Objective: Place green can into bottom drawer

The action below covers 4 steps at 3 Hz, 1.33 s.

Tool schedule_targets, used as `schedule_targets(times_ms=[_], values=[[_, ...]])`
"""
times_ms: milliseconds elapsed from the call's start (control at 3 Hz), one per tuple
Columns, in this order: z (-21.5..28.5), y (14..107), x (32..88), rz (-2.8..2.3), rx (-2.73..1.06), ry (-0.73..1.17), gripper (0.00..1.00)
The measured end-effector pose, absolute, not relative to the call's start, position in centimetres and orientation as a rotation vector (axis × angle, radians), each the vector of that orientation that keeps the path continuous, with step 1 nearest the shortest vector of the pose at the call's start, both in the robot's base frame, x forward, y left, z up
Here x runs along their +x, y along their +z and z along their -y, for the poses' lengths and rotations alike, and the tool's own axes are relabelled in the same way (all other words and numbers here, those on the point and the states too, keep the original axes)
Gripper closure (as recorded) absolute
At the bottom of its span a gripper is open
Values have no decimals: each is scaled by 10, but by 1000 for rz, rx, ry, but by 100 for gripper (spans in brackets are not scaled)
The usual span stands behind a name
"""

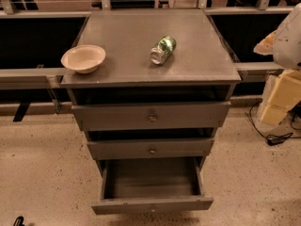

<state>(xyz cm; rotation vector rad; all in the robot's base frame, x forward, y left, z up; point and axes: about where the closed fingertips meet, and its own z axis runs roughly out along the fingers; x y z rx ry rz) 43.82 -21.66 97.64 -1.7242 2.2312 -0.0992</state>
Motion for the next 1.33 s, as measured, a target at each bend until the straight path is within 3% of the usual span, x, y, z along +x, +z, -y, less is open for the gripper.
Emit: schedule_targets(times_ms=[1333], values=[[165, 926, 492, -1916, -2171, -312, 0]])
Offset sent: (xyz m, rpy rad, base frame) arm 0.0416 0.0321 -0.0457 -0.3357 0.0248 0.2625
